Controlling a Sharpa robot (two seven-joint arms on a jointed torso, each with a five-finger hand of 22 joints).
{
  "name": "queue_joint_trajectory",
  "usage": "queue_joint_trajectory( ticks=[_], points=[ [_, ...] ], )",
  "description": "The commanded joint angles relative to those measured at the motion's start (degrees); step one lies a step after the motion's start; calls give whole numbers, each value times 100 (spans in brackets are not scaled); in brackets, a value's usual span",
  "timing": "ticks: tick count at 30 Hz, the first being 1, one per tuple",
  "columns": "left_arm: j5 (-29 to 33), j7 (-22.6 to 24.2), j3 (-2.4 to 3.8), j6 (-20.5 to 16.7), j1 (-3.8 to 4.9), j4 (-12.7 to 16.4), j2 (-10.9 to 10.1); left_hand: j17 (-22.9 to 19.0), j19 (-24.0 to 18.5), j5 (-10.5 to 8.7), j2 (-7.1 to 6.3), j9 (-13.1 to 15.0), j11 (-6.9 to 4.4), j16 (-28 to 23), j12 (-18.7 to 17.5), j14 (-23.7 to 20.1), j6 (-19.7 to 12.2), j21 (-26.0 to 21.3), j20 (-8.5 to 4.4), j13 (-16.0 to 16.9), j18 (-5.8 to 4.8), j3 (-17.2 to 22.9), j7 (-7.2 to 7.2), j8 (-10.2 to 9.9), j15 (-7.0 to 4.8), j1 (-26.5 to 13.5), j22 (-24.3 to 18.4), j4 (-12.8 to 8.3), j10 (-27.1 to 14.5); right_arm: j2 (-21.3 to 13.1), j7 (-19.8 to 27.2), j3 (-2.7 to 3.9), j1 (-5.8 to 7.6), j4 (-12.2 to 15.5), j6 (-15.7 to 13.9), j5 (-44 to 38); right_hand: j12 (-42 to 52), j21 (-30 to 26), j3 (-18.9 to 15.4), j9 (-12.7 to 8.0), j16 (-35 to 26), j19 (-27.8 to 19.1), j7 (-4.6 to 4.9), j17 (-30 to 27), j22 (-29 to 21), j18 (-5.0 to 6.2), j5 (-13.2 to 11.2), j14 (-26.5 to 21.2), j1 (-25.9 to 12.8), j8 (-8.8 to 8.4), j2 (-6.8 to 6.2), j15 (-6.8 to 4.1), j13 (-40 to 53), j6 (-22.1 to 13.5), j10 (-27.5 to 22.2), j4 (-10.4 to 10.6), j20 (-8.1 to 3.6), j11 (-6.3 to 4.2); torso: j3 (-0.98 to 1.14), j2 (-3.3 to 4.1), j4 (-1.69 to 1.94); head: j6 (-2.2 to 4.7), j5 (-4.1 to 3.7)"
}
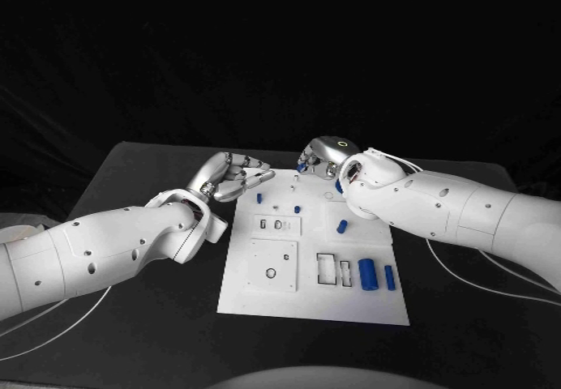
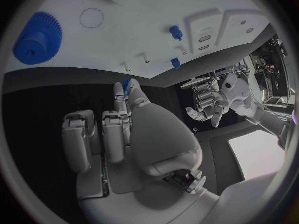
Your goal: Assemble the parts on the task board
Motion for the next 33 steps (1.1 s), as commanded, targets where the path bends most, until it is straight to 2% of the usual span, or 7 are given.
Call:
queue_joint_trajectory(
  ticks=[1,7,13,16,24,27,33],
  points=[
    [-22,69,5,-28,11,20,-2,1510,92,20,67,5,-34,15,15,598,5,-1,-24,1510,-20,-38,4,-38,-43,4,1178,-4,605,-3,-60,3,9,10,180,-98,-20,26,25,4,23,610,28,1507,1509,-81,16,598,5,26,-43,40,-1,14,-36,12,32,12,-3,19,7,11,-9],
    [-22,85,5,-51,31,26,0,1510,101,20,72,4,-33,15,15,598,1,2,-25,1510,-21,-43,5,-44,-44,7,1184,-5,605,-16,-71,4,19,12,188,-107,-20,26,25,3,23,610,28,1507,1509,-81,16,598,5,25,-44,40,0,14,-36,13,33,12,-22,37,18,-18,-9],
    [-30,83,5,-56,53,47,-16,1510,101,20,72,4,-33,15,15,598,1,2,-25,1510,-21,-43,5,-44,-44,7,1184,-5,605,-19,-79,5,34,11,191,-113,-20,26,25,3,23,610,28,1507,1509,-81,16,598,5,25,-44,40,0,14,-36,13,33,12,-44,70,25,8,-3],
    [-32,79,5,-60,63,50,-24,1510,101,20,72,4,-33,15,15,598,1,2,-25,1510,-21,-43,5,-44,-44,7,1184,-5,605,-19,-80,7,41,14,191,-114,-19,26,26,3,23,610,25,1507,1509,-81,16,598,5,24,-46,39,0,14,-36,14,34,12,-41,72,29,4,-18],
    [-34,77,5,-68,95,64,-31,1510,101,20,72,4,-33,15,15,598,1,2,-25,1510,-21,-43,5,-44,-44,7,1184,-5,605,-29,-85,11,61,30,229,-114,-19,26,26,2,23,610,24,1507,1509,-81,16,598,5,22,-47,39,0,13,-36,14,35,11,-63,117,28,47,-30],
    [-42,82,5,-70,101,70,-30,1510,101,20,72,4,-33,15,15,598,1,2,-25,1510,-21,-43,5,-44,-44,7,1184,-5,605,-41,-91,12,64,35,242,-113,-19,26,27,2,23,610,22,1507,1509,-81,16,598,5,21,-48,38,0,12,-37,15,35,11,-73,127,40,65,-34],
    [-58,72,6,-75,113,79,-45,1510,101,20,72,4,-33,15,15,598,1,2,-25,1510,-21,-43,5,-44,-44,7,1184,-5,605,-49,-79,13,67,37,246,-112,-18,26,28,1,23,610,18,1507,1509,-81,16,598,6,18,-49,36,0,10,-37,16,36,9,-73,141,31,62,13]
  ],
)
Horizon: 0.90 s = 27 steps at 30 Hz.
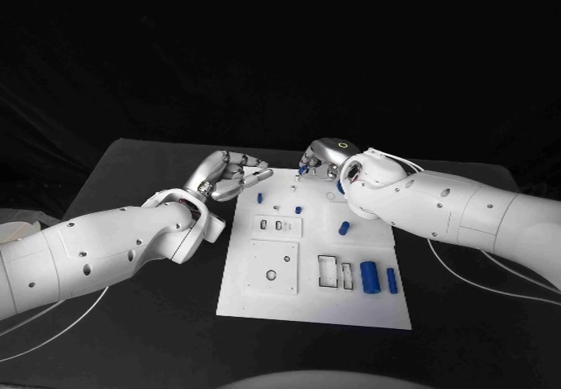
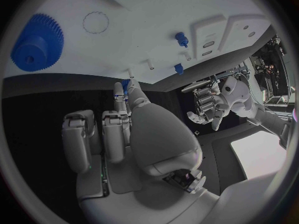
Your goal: Assemble the parts on the task board
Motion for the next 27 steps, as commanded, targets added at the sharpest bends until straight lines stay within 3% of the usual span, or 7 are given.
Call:
queue_joint_trajectory(
  ticks=[1,16,27],
  points=[
    [-48,64,5,-23,17,23,-7,1507,101,20,72,5,-34,15,15,597,1,2,-25,1505,-21,-43,5,-20,-44,7,1185,-5,606,0,-16,3,5,11,84,-75,-19,26,31,4,23,610,-23,1509,1505,-81,38,598,6,12,-49,36,-1,24,-37,18,36,9,-4,16,-7,2,35],
    [-52,56,5,-29,54,41,-17,1507,101,20,72,5,-34,15,15,597,1,2,-25,1505,-21,-43,5,-20,-44,7,1185,-5,606,141,3,4,-11,-80,55,-68,-20,26,36,0,23,610,-32,1509,1505,-81,39,598,6,3,-50,31,-2,17,-44,24,37,5,-5,0,-15,-49,24],
    [-78,58,5,-27,58,50,-26,1507,101,20,72,5,-34,15,15,597,1,2,-25,1505,-21,-43,5,-20,-44,7,1185,-5,606,225,-11,4,-15,-155,111,-81,-21,26,44,-2,23,610,-40,1509,1505,-81,40,598,13,-5,-48,32,-2,12,-48,24,38,3,-10,4,-1,-20,-5]
  ],
)
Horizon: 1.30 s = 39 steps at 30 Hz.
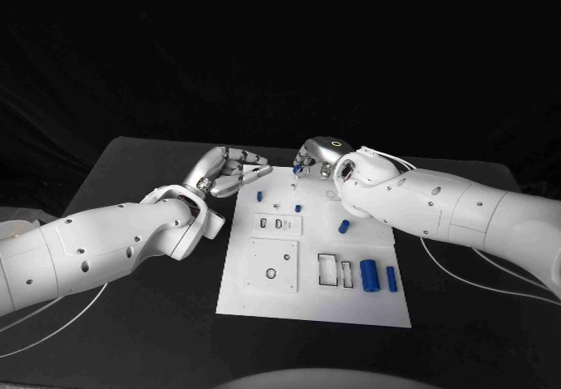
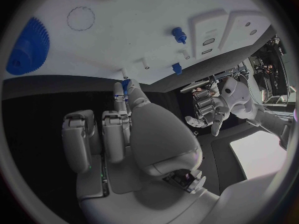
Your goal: Assemble the parts on the task board
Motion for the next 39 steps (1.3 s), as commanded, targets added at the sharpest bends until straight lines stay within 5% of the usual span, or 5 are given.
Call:
queue_joint_trajectory(
  ticks=[1,39],
  points=[
    [-48,59,5,-13,9,27,-5,1508,100,20,49,5,-34,15,15,598,1,2,-26,1507,-21,-43,5,-20,-44,-16,1185,-5,606,23,-20,2,-3,-30,100,-82,-21,26,27,6,23,610,-27,1507,1507,-81,15,597,13,5,-48,32,-3,3,-49,7,38,3,-6,-1,6,16,-9],
    [-56,47,5,-13,27,3,1,1508,113,19,65,5,-35,15,15,598,3,5,-28,1507,-24,-57,4,-30,-45,-5,1194,-6,606,77,-175,1,-47,-93,350,-116,-24,26,54,-12,23,610,-52,1507,1507,-81,14,597,11,-42,-69,44,-4,-39,-119,29,54,20,-7,6,-2,-51,-17]
  ],
)
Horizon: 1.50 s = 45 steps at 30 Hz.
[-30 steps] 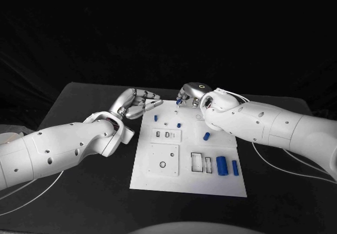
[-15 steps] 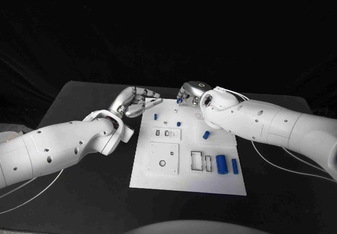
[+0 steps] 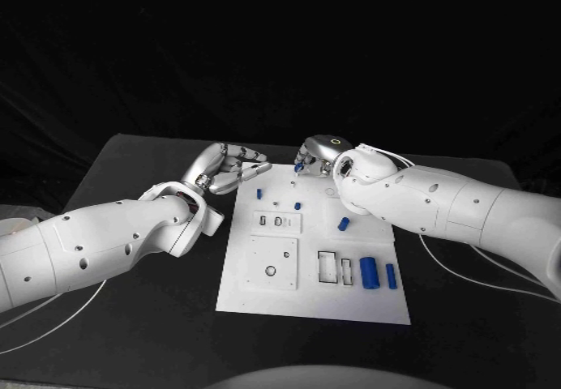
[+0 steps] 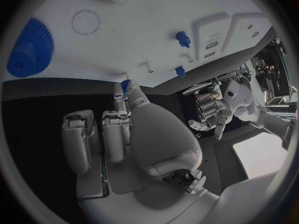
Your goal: Assemble the parts on the task board
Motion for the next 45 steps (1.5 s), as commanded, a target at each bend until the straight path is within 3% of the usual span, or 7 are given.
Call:
queue_joint_trajectory(
  ticks=[1,25,29,32,34,37,45],
  points=[
    [-22,52,5,-2,8,-3,21,1509,113,19,65,6,-35,15,15,598,3,5,-28,1509,-24,-17,4,-30,-45,-5,1195,2,606,1,-40,-15,-33,23,196,-39,-24,26,14,10,23,589,-36,1507,1510,-81,17,598,-12,30,-46,44,-4,5,-56,22,33,1,-4,1,3,2,-15],
    [-22,55,5,-9,7,-22,35,1509,105,19,78,6,-35,15,15,598,6,2,-29,1509,-22,-27,4,-35,-46,-6,1190,4,606,-29,-81,-15,-44,90,322,9,-37,26,-1,-46,23,589,-200,1507,1510,-81,12,598,-96,-24,-175,138,-8,-218,-339,111,99,106,-7,5,5,-31,5],
    [-22,56,5,-9,7,-22,35,1509,106,19,82,6,-36,15,15,598,6,2,-30,1509,-22,-28,4,-36,-46,-5,1190,4,606,-41,-104,-15,-44,114,304,21,-36,26,-97,-86,23,589,-133,1507,1510,-81,17,598,-229,-12,-365,281,-6,-1026,-883,155,212,268,-5,4,5,-33,8],
    [-22,57,5,-10,7,-25,36,1509,108,20,86,6,-36,15,15,598,6,3,-30,1509,-23,-29,4,-38,-46,-4,1191,4,606,-69,-107,-15,-46,152,225,33,-30,26,-198,-126,23,589,-117,1507,1510,-81,17,598,-414,-65,-514,298,-2,-2227,-1429,194,266,371,-3,3,2,-25,7],
    [-22,60,5,-10,7,-32,41,1509,108,20,86,6,-36,15,15,598,6,3,-30,1509,-23,-29,4,-38,-46,-4,1191,4,606,-114,-93,-15,-49,208,109,52,-27,26,-229,-149,23,589,-85,1507,1510,-81,10,598,-515,-93,-556,296,1,-2862,-1733,220,279,397,-3,5,7,-20,8],
    [-22,66,5,-8,7,-49,55,1509,108,20,86,6,-36,15,15,598,6,3,-30,1509,-23,-29,4,-38,-46,-4,1191,4,606,-233,-40,-16,-56,345,-166,131,-30,26,-236,-167,23,589,-54,1507,1510,-81,9,598,-595,-114,-575,271,-3,-3301,-2016,246,276,366,0,7,10,1,21],
    [-22,78,3,0,6,-122,94,1509,108,20,86,6,-36,15,15,598,6,3,-30,1509,-23,-29,4,-38,-46,-4,1191,4,606,-762,242,-16,-39,911,-824,842,229,26,-196,-38,23,589,101,1507,1510,-81,10,598,-740,61,-455,227,105,-2581,-1318,337,230,308,0,-5,-14,17,33]
  ],
)
